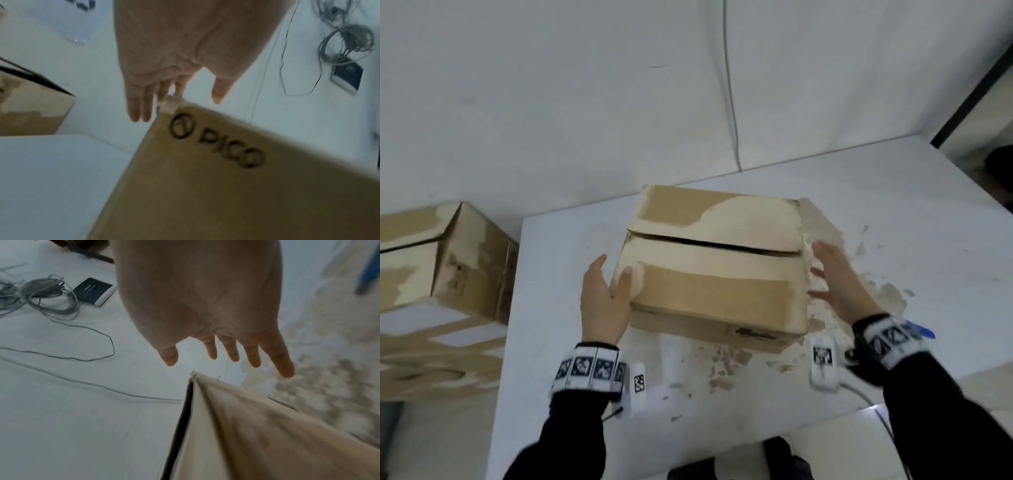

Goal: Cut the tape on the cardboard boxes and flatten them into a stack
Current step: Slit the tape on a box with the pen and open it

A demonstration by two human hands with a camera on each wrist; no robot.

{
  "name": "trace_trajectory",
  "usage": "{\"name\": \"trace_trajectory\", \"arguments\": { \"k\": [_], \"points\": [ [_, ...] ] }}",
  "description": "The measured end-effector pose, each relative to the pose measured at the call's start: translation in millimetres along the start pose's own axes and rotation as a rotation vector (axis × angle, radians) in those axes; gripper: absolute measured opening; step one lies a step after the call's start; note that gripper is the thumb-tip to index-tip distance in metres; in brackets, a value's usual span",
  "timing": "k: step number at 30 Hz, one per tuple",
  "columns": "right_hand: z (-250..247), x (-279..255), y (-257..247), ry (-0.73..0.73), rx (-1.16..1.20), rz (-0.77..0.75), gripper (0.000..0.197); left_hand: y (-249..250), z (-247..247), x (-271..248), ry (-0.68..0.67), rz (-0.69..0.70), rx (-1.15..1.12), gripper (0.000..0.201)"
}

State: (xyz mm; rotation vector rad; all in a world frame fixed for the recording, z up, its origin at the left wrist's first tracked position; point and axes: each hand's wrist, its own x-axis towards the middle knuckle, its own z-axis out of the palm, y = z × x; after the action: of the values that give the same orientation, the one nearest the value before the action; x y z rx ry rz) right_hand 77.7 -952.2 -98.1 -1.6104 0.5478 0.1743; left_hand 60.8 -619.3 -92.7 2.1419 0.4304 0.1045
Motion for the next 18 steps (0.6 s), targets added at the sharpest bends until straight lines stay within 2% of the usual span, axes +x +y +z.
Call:
{"name": "trace_trajectory", "arguments": {
  "k": [1, 2, 3, 5, 7, 9, 11, 14, 16, 18],
  "points": [
    [-5, 17, -12, -0.025, -0.007, -0.009, 0.054, 5, 3, -20, 0.089, -0.021, -0.022, 0.055],
    [-8, 35, -22, -0.065, -0.003, -0.027, 0.056, 14, 9, -44, 0.123, -0.053, -0.058, 0.056],
    [-8, 52, -30, -0.113, 0.003, -0.043, 0.058, 23, 19, -67, 0.087, -0.08, -0.104, 0.06],
    [-6, 78, -33, -0.218, -0.017, -0.056, 0.056, 43, 46, -104, -0.086, -0.129, -0.198, 0.071],
    [-5, 81, -27, -0.266, -0.078, -0.088, 0.045, 55, 68, -112, -0.162, -0.134, -0.23, 0.08],
    [-13, 66, -10, -0.171, -0.078, -0.13, 0.038, 55, 72, -94, -0.126, -0.143, -0.147, 0.081],
    [-29, 40, 13, -0.089, -0.056, -0.14, 0.04, 46, 63, -68, -0.089, -0.111, -0.005, 0.076],
    [-42, 7, 46, -0.142, -0.011, -0.084, 0.059, 40, 57, -65, -0.095, 0.067, 0.206, 0.063],
    [-41, 0, 57, -0.154, 0.045, -0.027, 0.064, 55, 70, -96, -0.192, 0.169, 0.242, 0.073],
    [-35, -6, 57, -0.115, 0.065, -0.057, 0.065, 70, 93, -127, -0.346, 0.205, 0.454, 0.095]
  ]
}}
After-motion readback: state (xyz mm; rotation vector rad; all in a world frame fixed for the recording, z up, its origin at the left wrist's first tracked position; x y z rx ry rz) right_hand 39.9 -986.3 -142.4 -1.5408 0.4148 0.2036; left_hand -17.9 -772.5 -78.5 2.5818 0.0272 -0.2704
